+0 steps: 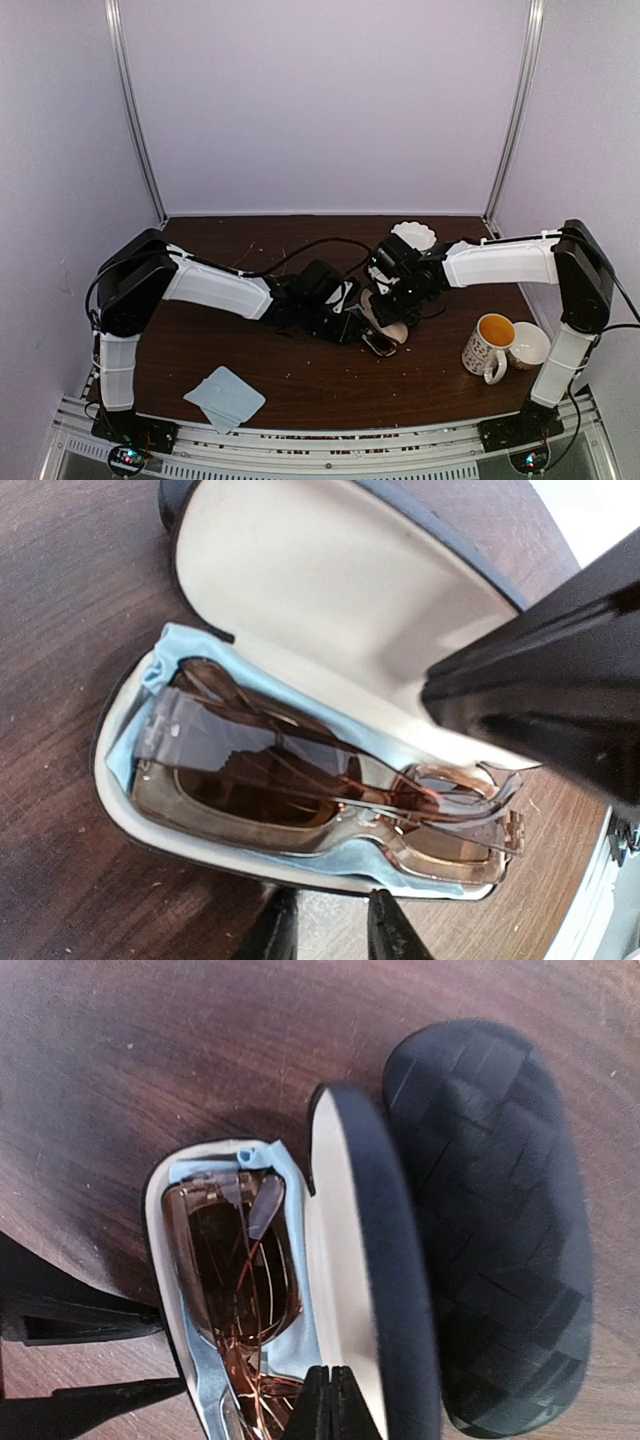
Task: Organize the sunglasses
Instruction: Adjust the sunglasses in the sunglasses case, then hold the case with sunglasses at the center of the board.
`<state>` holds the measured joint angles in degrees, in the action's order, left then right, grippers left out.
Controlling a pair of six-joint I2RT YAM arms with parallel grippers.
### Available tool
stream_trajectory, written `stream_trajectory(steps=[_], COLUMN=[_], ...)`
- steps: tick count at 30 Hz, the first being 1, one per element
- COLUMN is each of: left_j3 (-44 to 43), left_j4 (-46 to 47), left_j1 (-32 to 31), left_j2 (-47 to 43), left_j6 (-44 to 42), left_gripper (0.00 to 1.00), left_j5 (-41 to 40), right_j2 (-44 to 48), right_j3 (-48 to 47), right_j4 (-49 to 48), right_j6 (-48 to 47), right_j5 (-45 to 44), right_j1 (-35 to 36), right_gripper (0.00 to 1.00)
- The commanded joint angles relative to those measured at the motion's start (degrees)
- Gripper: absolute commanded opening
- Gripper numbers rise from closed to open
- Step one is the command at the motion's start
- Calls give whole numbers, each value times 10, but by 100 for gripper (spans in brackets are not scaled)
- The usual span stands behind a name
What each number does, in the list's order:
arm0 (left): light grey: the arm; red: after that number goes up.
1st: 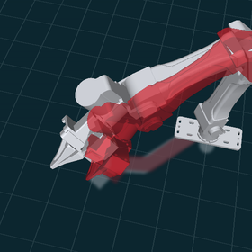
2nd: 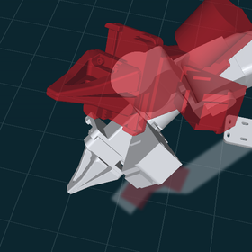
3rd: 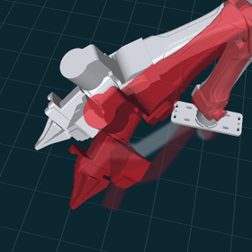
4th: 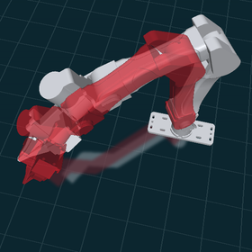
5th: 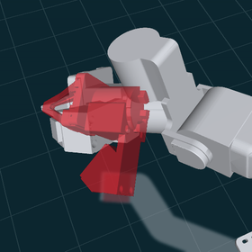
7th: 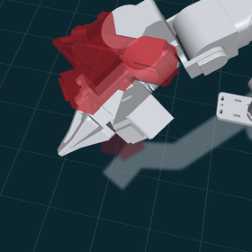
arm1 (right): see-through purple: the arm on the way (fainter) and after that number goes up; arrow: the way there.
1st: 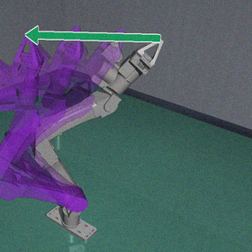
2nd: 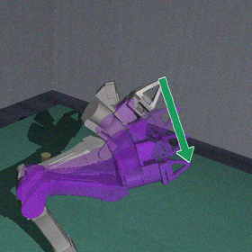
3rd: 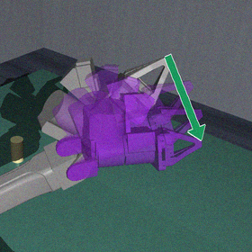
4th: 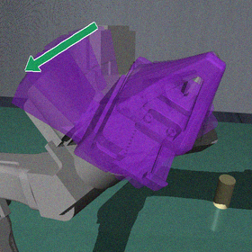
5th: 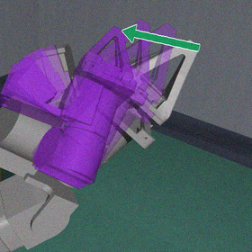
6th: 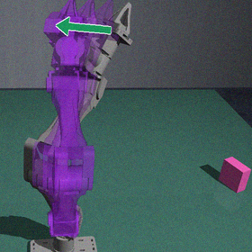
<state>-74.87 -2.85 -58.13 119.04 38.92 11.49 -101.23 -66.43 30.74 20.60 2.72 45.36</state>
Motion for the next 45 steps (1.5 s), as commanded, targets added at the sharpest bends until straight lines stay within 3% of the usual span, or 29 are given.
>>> stream_trajectory(steps=[1,7,16,26,31,35,45], left_j3=[9,11,16,16,14,12,13], left_j4=[14,13,17,20,18,17,17], left_j1=[-2,-2,-2,-2,-2,-2,-2], left_j2=[1,-9,-12,-9,-8,-5,-2], left_j6=[-5,-5,-5,-6,-8,-8,-8], left_gripper=[26,27,26,26,26,26,26], left_j5=[-8,-11,-14,-13,-13,-12,-11], right_j2=[34,81,130,118,95,84,84], right_j3=[-26,-36,-8,65,71,76,87], right_j4=[39,48,38,-84,-107,-117,-117], right_j6=[-16,-16,-28,-24,-25,-21,-25], right_j5=[-34,-20,-33,218,279,277,265], right_j1=[2,2,-29,-111,-118,-119,-131], right_gripper=[0,0,21,36,34,27,22])
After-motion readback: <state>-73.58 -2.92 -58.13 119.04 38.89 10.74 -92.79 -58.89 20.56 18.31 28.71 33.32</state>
